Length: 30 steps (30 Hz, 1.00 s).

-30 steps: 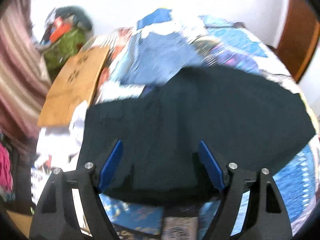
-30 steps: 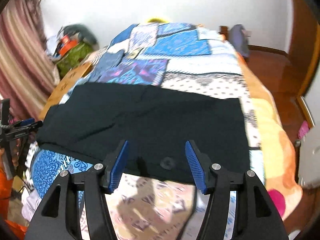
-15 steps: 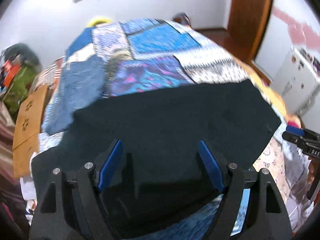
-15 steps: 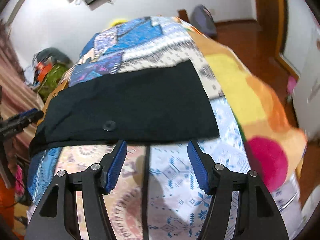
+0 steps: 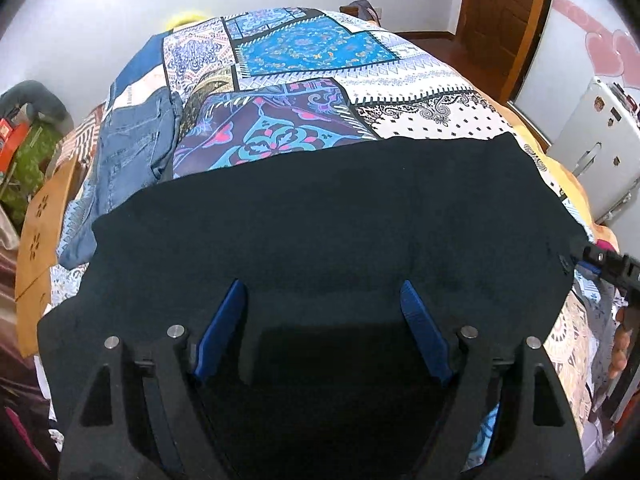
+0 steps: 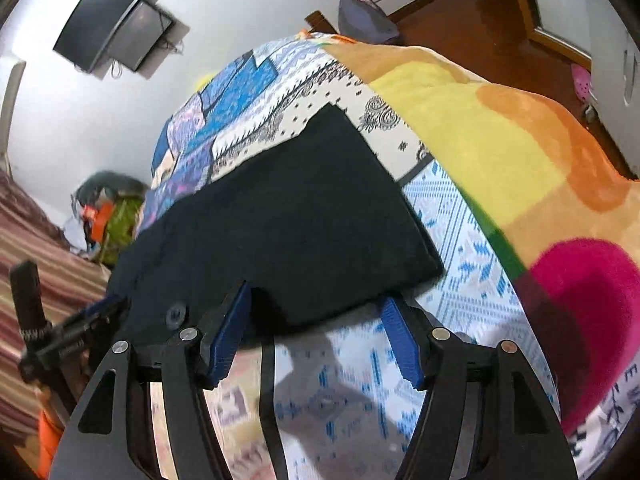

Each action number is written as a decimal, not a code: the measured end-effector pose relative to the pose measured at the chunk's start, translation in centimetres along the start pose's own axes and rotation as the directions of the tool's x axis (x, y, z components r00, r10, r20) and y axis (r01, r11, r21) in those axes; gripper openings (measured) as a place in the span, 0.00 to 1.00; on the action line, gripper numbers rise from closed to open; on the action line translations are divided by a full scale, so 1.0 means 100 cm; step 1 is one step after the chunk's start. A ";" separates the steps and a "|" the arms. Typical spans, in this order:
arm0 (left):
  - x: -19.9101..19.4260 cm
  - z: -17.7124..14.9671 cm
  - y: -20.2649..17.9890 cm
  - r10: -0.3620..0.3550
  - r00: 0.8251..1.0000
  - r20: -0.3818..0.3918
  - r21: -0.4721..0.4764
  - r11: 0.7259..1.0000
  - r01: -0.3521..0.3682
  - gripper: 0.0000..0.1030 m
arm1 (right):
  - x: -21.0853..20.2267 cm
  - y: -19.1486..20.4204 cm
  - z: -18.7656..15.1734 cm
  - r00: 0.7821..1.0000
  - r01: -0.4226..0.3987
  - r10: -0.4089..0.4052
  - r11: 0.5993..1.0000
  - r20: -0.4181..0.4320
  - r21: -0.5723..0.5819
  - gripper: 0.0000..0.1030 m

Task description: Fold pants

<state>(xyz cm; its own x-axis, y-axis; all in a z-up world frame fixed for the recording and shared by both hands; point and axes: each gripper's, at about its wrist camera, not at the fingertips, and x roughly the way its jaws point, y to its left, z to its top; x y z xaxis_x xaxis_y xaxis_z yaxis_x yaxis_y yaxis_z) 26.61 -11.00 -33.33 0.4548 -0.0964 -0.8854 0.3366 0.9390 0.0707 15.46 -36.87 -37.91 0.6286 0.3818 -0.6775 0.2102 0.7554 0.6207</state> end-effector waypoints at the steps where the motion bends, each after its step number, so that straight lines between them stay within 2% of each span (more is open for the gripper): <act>1: 0.001 0.000 -0.001 0.003 1.000 0.003 0.001 1.000 -0.003 0.79 | 0.000 -0.001 0.001 1.000 -0.010 0.009 1.000 0.007 0.017 0.62; 6: 0.004 0.005 -0.003 0.004 1.000 -0.001 0.000 1.000 -0.004 0.79 | -0.004 -0.006 0.003 0.999 -0.037 0.036 0.998 0.029 0.056 0.62; 8: 0.004 0.005 -0.004 0.007 1.000 0.002 0.004 1.000 -0.007 0.79 | -0.003 -0.005 0.003 0.999 -0.021 0.019 0.999 0.041 0.033 0.58; 9: 0.004 0.005 -0.004 0.005 1.000 0.002 0.004 1.000 -0.005 0.79 | -0.002 -0.004 0.004 0.999 -0.008 0.007 1.000 0.050 0.015 0.50; 10: 0.003 0.005 -0.003 0.000 1.000 0.001 0.003 1.000 0.000 0.79 | 0.000 -0.001 0.005 0.998 0.015 -0.014 1.000 0.057 -0.013 0.37; 11: 0.003 0.005 -0.002 -0.005 1.000 -0.001 0.001 1.000 0.005 0.79 | 0.002 0.001 0.006 0.998 0.029 -0.027 0.999 0.059 -0.032 0.31; 13: 0.000 0.005 0.000 -0.011 1.000 -0.005 -0.003 1.000 0.011 0.79 | 0.006 0.003 0.010 0.998 0.031 -0.029 0.999 0.049 -0.042 0.11; 15: -0.005 0.004 0.002 0.000 1.000 0.001 -0.001 1.000 0.000 0.78 | 0.004 0.008 0.015 0.998 0.035 -0.031 0.997 0.059 -0.065 0.08; 19: -0.028 0.000 0.014 0.025 0.998 0.055 -0.009 1.000 -0.025 0.78 | -0.016 0.034 0.027 0.995 -0.012 0.025 0.990 0.093 -0.140 0.06; 24: -0.072 -0.006 0.051 0.025 0.988 0.153 -0.095 0.995 -0.010 0.78 | -0.042 0.087 0.043 0.984 -0.084 0.119 0.966 0.133 -0.244 0.06; 27: -0.098 -0.014 0.077 0.046 0.977 0.209 -0.151 0.988 -0.015 0.79 | -0.050 0.130 0.045 0.973 -0.119 0.175 0.938 0.148 -0.325 0.06; 30: -0.120 -0.027 0.102 0.070 0.965 0.251 -0.201 0.979 -0.019 0.78 | -0.050 0.173 0.043 0.961 -0.180 0.245 0.904 0.127 -0.387 0.06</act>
<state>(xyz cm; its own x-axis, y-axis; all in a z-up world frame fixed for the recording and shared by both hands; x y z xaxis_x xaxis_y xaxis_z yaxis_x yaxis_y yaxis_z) 22.38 0.60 -23.23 0.6695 -0.1102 -0.7346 0.1555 0.9878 -0.0065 19.16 -27.98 -22.15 0.7505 0.4848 -0.4492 -0.2126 0.8206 0.5304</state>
